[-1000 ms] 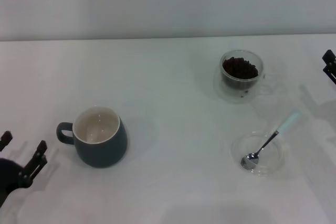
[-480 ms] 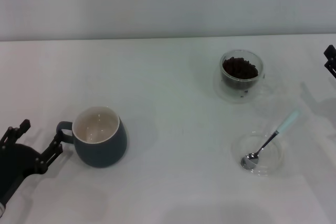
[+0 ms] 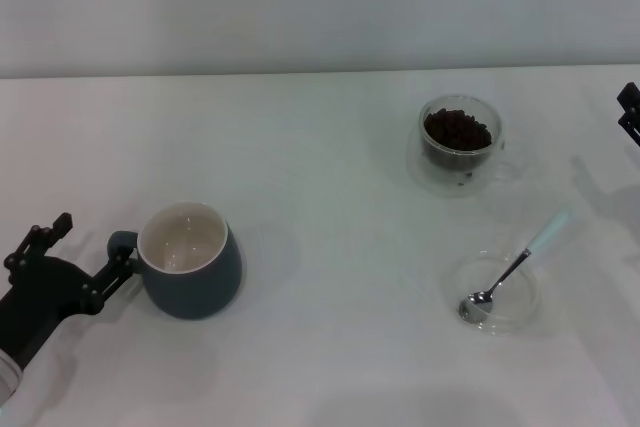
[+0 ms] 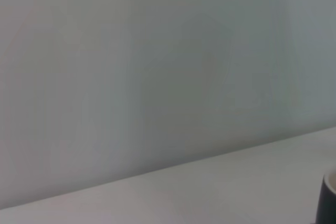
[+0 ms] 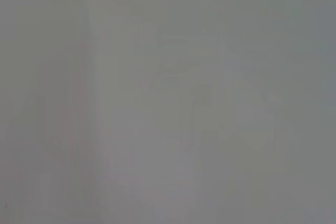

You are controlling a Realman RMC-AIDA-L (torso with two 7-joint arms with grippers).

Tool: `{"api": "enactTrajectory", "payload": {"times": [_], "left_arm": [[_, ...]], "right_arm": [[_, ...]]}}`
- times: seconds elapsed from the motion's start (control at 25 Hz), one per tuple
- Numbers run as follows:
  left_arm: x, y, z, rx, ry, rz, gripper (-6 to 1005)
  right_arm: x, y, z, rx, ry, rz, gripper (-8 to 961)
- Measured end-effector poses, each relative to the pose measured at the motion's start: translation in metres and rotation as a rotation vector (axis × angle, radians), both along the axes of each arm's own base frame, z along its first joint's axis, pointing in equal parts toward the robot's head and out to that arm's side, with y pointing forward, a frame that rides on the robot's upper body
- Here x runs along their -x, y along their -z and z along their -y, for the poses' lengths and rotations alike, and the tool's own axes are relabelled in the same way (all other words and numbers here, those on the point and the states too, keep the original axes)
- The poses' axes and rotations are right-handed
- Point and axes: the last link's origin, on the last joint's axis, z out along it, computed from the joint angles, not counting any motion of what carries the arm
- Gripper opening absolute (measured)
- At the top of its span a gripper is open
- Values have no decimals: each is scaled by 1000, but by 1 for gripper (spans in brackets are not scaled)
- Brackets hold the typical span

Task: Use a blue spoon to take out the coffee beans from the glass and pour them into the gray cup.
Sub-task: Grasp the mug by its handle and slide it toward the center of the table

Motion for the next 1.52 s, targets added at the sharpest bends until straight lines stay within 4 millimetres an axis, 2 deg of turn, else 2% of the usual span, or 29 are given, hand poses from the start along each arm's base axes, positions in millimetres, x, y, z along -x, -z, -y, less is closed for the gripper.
{"api": "enactTrajectory", "payload": {"times": [0.44, 0.56, 0.76, 1.0, 1.52], "left_arm": [[-5, 7, 2, 7, 36, -48, 770], [-7, 9, 1, 10, 41, -45, 580], [-12, 12, 1, 20, 52, -33, 341], [-23, 20, -1, 18, 96, -44, 146], [-62, 48, -8, 83, 205, -57, 133]], "right_arm": [[1, -1, -1, -2, -3, -6, 870], [1, -1, -1, -2, -5, -6, 871], [2, -1, -2, -2, -6, -6, 870], [2, -1, -2, -2, -6, -6, 871], [2, 0, -2, 1, -9, -4, 871]]}}
